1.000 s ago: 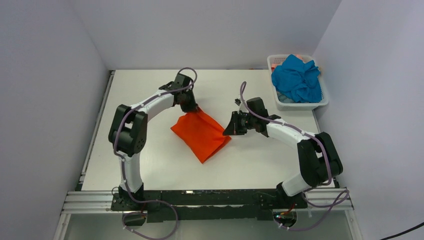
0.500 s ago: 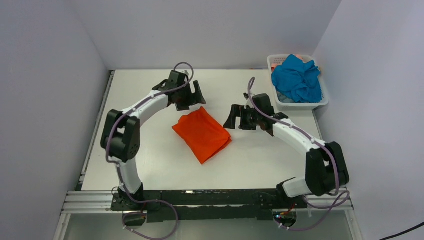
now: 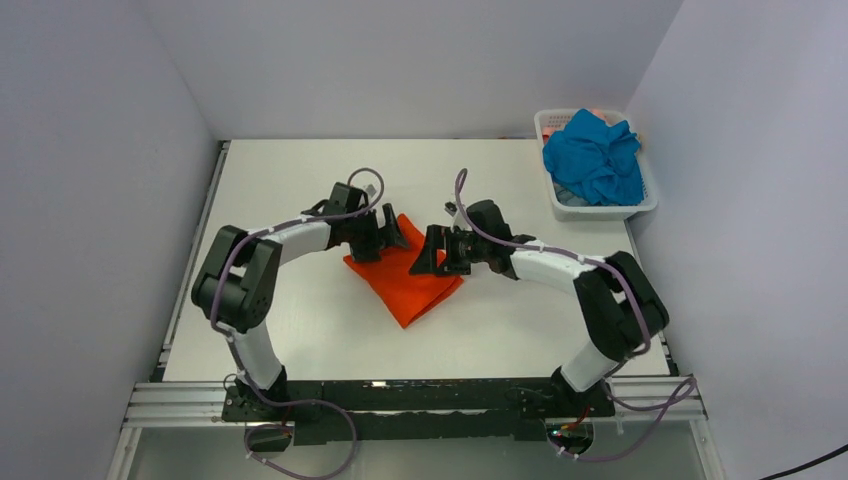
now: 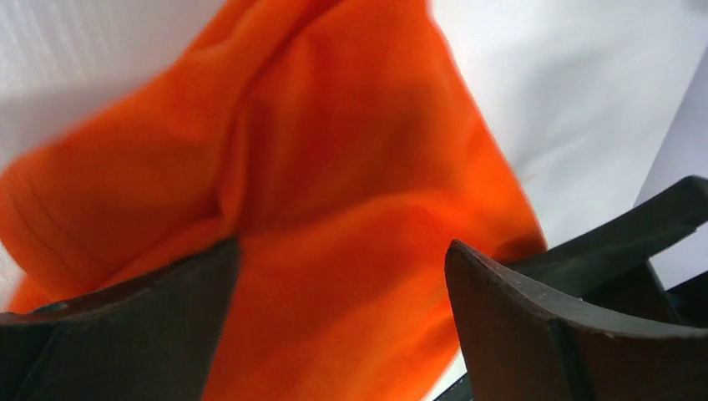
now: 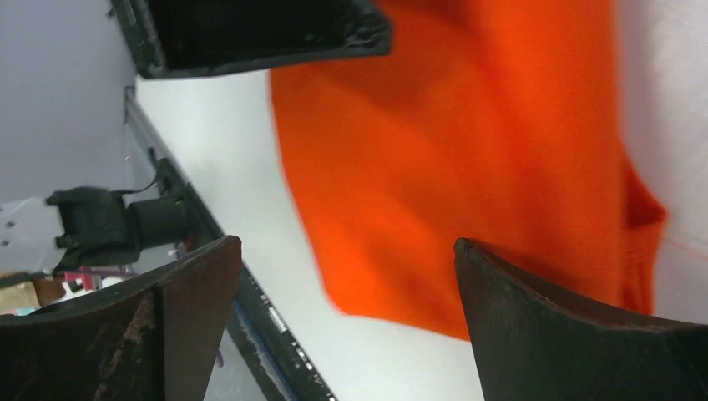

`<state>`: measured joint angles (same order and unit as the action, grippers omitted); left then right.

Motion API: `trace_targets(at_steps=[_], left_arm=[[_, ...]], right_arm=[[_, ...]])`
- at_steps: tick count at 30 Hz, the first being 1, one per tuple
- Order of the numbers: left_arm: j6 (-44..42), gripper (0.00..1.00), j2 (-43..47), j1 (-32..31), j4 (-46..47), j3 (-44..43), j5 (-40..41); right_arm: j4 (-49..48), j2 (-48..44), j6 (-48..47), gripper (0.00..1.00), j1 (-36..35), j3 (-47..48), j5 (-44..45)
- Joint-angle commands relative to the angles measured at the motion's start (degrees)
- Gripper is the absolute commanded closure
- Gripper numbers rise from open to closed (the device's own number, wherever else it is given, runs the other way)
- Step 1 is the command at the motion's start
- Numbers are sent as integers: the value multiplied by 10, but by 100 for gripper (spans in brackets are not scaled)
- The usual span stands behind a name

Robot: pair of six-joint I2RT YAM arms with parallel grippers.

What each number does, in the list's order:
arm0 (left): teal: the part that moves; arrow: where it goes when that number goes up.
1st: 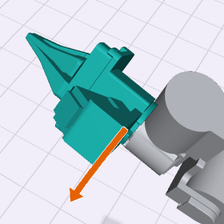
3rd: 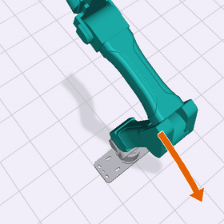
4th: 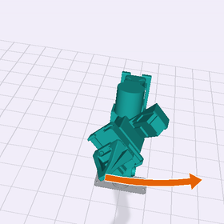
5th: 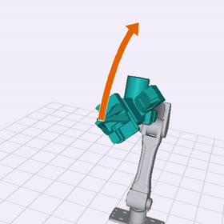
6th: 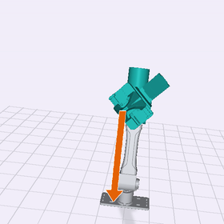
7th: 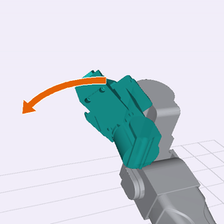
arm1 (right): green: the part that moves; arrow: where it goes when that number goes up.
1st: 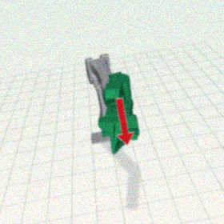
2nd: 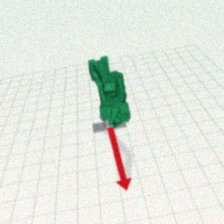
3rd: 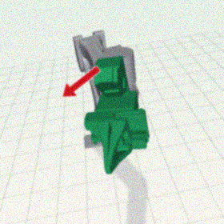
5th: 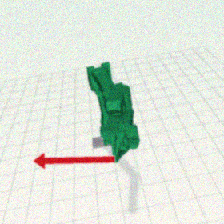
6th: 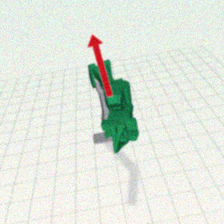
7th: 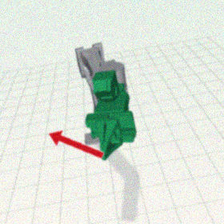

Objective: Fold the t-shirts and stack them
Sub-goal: Smooth out wrinkles on the folded tshirt

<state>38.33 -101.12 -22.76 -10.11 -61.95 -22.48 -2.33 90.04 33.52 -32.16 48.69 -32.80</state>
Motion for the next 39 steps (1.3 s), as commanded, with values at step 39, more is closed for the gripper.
trace_targets(at_steps=[39], left_arm=[[81,1,-83,60,168,72,-92]], right_arm=[[-105,108,-27,0,-60,-57,-38]])
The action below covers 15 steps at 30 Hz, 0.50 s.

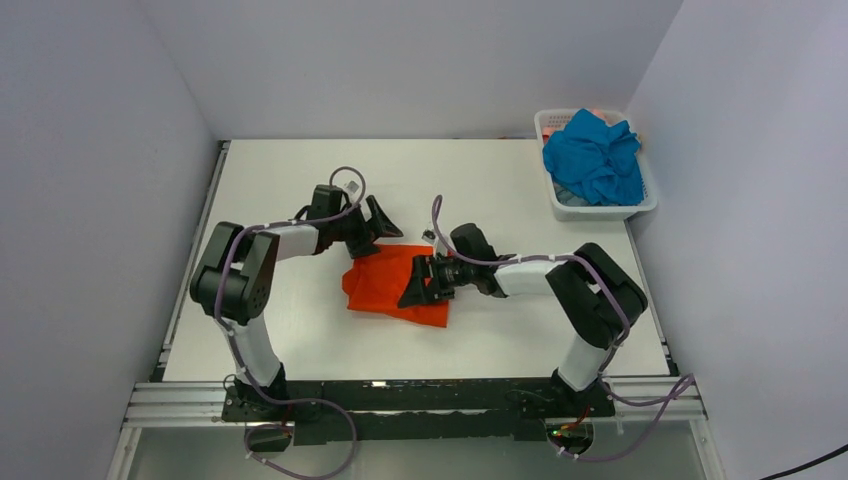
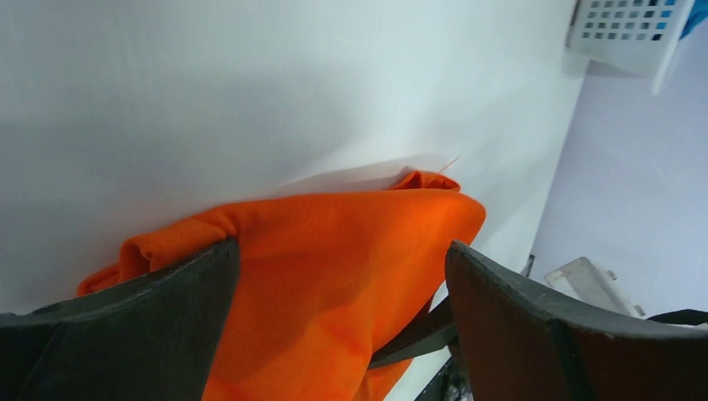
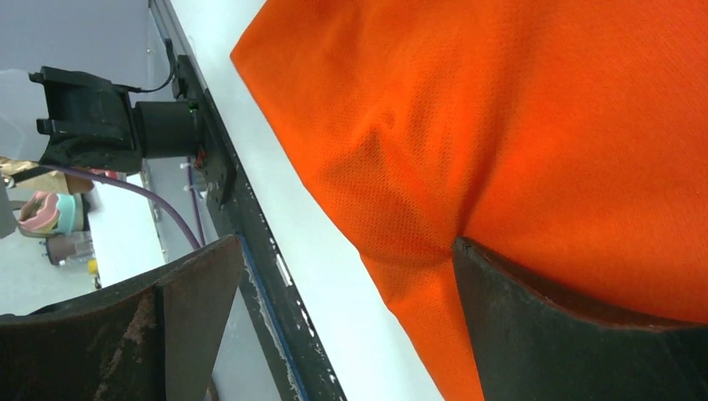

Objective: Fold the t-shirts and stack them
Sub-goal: Smooth out wrinkles on the folded tshirt

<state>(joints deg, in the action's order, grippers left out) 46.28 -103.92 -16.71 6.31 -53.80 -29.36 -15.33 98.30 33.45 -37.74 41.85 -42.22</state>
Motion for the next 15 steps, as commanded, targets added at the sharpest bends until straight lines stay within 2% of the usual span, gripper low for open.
trace_targets(at_steps=[1,4,9,15], left_arm=[[1,1,-53,2,1,-14,-24],[-17,1,-14,1,-23,-24,-7],[-91,1,129,0,-38,-11,8],[-160,1,271,-12,-174,17,134]], right_arm=[[34,15,-36,0,-4,16,59],[80,-37,-69,0,-4,35,100],[126,-175,-86,0,-4,42,234],[138,-332,-65,0,2,-19,417]])
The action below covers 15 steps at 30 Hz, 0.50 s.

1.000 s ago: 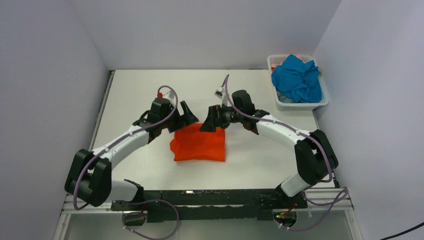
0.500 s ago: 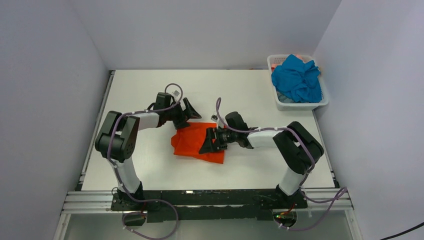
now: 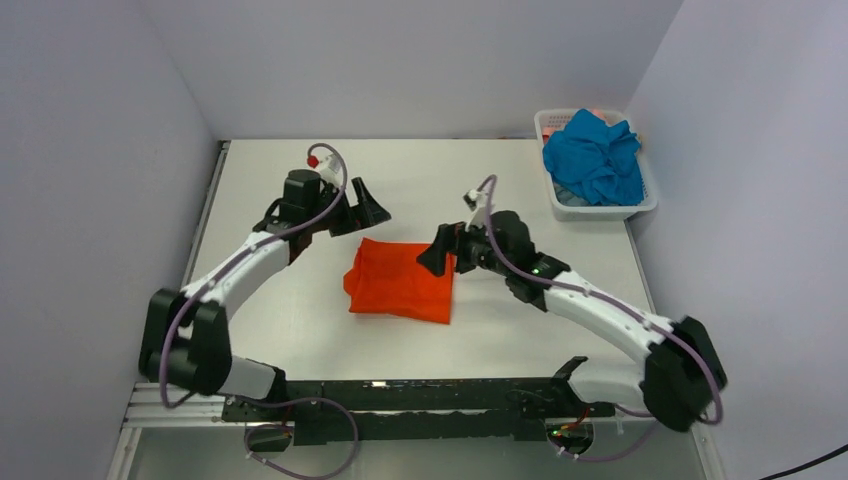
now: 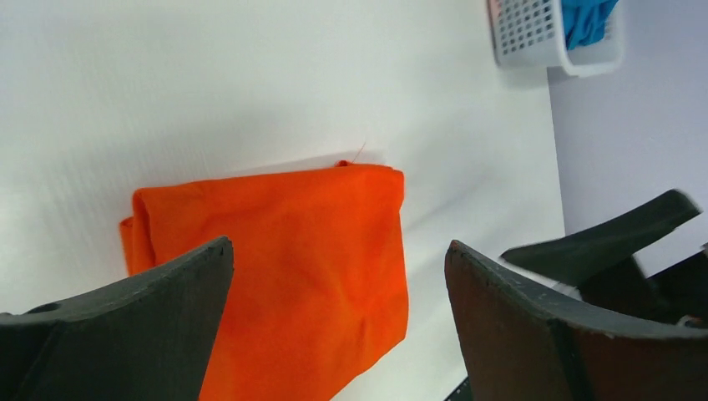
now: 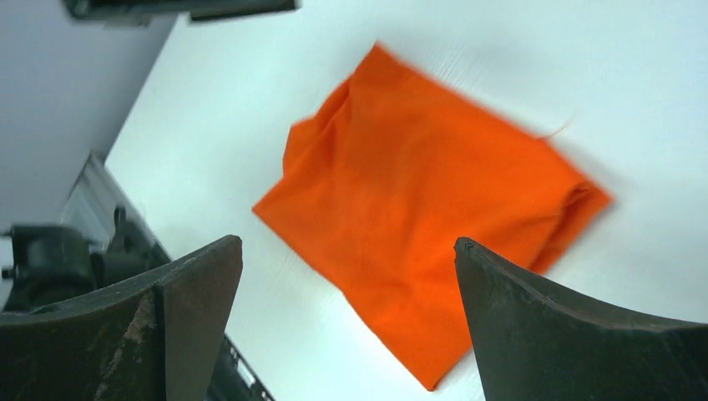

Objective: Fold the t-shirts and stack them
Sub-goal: Smooth out wrinkles on the folded tshirt, then put the neatly folded tshirt into the corner of the board with the left arm

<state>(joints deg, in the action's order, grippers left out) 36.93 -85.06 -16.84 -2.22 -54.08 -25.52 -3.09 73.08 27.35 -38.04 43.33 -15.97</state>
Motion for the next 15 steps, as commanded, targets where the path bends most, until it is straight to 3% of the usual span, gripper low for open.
trace_targets(at_steps=[1,7,10,15], left_arm=[[-75,1,96,-15,-100,33,108],[-96,1,84,-21,-163,69,188],[-95,3,46,-22,-127,77,136],[-87,15,-27,-27,-95,73,79]], right_arm=[[22,-97,-6,0,6,-43,185],[114,-160,-24,0,25,-43,279],[117,-179,-24,0,33,-48,284],[120,-187,-34,0,46,-49,283]])
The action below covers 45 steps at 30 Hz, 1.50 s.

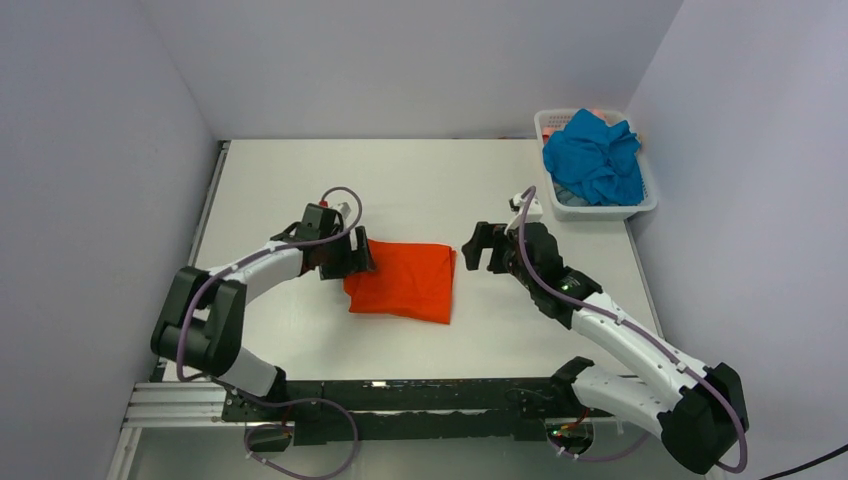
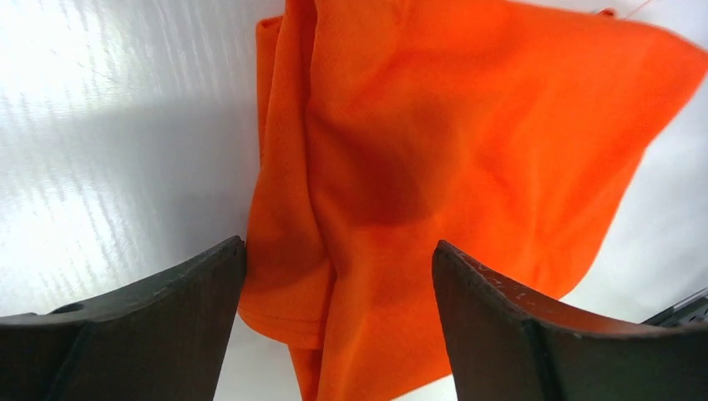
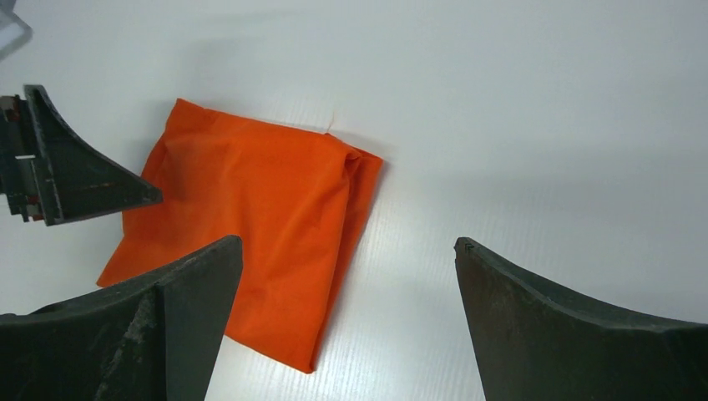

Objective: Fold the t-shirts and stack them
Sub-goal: Put the neatly folded tshirt into the corner of the board with the left arm

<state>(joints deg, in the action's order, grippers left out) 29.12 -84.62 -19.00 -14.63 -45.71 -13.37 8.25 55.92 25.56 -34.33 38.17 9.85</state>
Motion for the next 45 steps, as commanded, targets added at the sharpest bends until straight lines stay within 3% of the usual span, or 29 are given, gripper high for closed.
trace_targets(at_steps=[1,4,7,13,21,26,30,34,38,45], left_arm=[[-7,18,-41,-8,31,-12,-46],[1,26,-68,-35,21,-22,-14],[14,48,-108,-80,-55,-67,111],[43,100,-162,-98,-107,-125,193],[4,100,-229,-35,-241,-324,356],[-43,100,-310,30,-303,-494,393],[-111,100,-369,86,-295,-582,457],[-135,100,-420,164,-307,-670,423],[-193,100,-437,216,-229,-688,400],[-210,100,-494,285,-199,-765,354]], right_arm=[[7,-15,-18,0,12,2,25],[8,-14,-26,0,25,2,24],[7,-15,-34,0,40,-2,39],[-9,-27,-32,0,89,-12,5],[-22,-6,-45,0,108,-14,-10],[-32,10,-56,0,118,-20,0],[-30,14,-55,0,122,-27,3],[-30,14,-57,0,126,-32,16],[-31,18,-61,0,128,-32,31],[-31,39,-65,0,132,-31,44]])
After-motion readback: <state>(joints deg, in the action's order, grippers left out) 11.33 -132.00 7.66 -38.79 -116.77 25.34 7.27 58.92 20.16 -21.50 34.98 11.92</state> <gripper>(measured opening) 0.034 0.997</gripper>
